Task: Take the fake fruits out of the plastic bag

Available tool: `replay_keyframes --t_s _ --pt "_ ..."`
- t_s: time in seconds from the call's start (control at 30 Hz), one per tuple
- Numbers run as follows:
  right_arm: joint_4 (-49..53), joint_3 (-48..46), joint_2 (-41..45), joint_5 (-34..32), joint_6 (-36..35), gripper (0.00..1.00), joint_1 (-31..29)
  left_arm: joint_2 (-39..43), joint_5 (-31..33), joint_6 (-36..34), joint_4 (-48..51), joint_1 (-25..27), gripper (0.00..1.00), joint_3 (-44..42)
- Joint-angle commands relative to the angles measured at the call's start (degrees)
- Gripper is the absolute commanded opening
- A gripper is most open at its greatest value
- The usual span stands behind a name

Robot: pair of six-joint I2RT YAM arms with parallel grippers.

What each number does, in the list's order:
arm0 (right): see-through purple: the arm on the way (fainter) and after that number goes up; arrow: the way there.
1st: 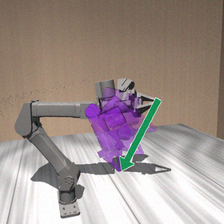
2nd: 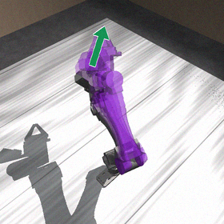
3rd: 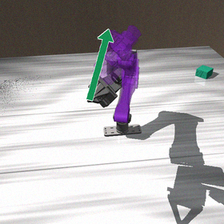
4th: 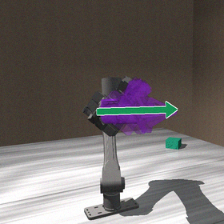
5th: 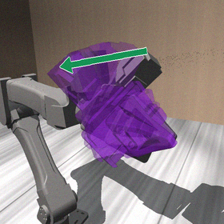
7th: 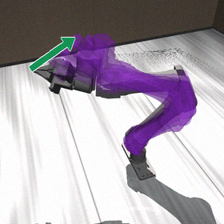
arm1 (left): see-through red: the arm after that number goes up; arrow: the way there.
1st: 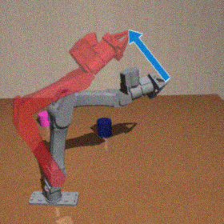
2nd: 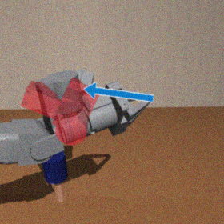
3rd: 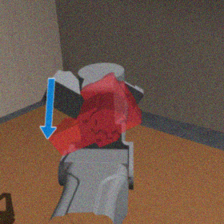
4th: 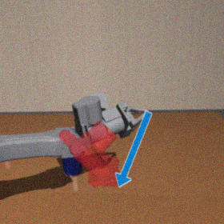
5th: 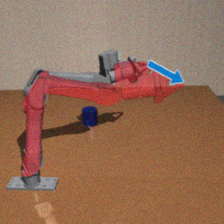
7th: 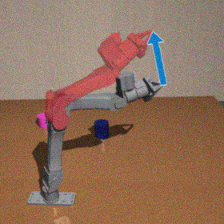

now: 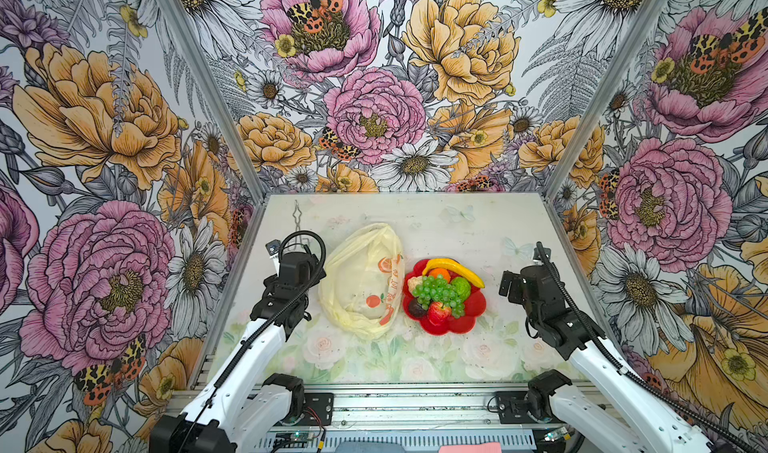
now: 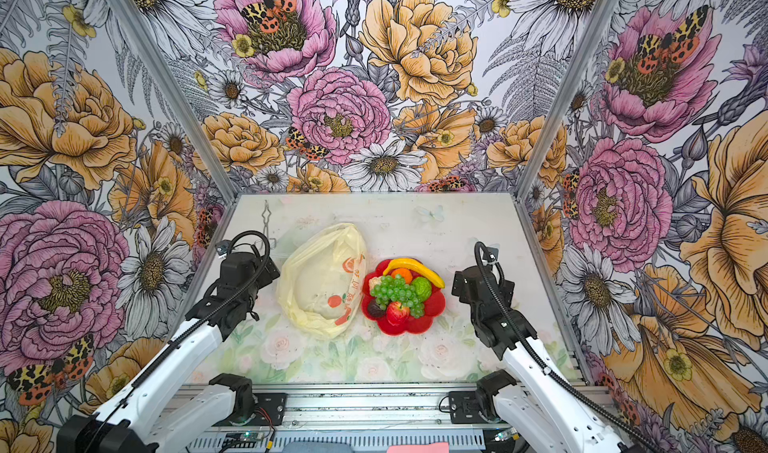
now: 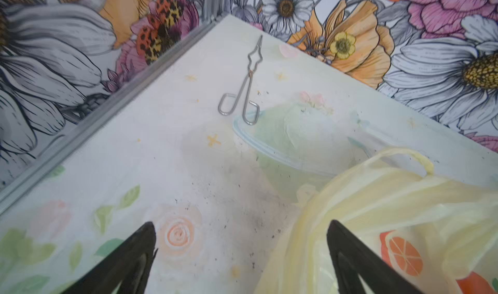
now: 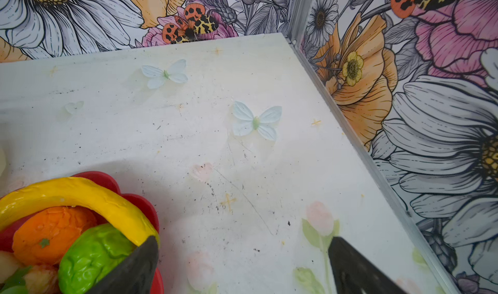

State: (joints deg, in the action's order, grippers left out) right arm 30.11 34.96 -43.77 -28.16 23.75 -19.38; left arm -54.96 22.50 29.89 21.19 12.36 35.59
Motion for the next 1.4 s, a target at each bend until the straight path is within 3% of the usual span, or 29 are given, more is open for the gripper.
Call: replay_keyframes --t_s 0.0,0.2,0.43,0.7,0.8,1.0,1.17,1.37 --pt "-1.9 -1.0 -0.3 5.2 4.1 1.00 1.7 0.2 -12.0 7.0 1.7 2.5 0.99 -2.1" --pt "-2.5 -1.9 -6.9 19.2 14.4 1.00 5.3 -5.1 -16.8 10.4 -4.4 6.4 0.99 -3.7" --pt "-9.0 -3.7 -10.8 28.1 19.0 0.99 5.3 -22.3 -22.7 10.3 -16.4 6.8 0.99 2.4" --pt "-11.3 -6.2 -11.0 32.0 22.0 1.00 5.4 -43.5 -24.7 8.6 -21.8 7.8 0.98 24.0" --pt "-13.5 -7.9 -11.8 33.3 23.7 0.99 5.3 -53.2 -28.3 7.2 -22.9 7.3 0.98 34.8" --pt "-20.8 -9.6 -15.9 36.7 25.9 0.99 5.6 -68.3 -31.1 0.9 -9.9 7.4 0.99 60.4" --pt "-29.2 -10.4 -22.6 41.1 28.3 1.00 5.7 -67.6 -21.7 -5.7 8.2 8.0 0.99 72.7" --pt "-31.9 -10.3 -25.2 40.7 28.7 1.00 4.5 -56.4 -16.4 -8.4 9.5 7.4 0.99 64.8"
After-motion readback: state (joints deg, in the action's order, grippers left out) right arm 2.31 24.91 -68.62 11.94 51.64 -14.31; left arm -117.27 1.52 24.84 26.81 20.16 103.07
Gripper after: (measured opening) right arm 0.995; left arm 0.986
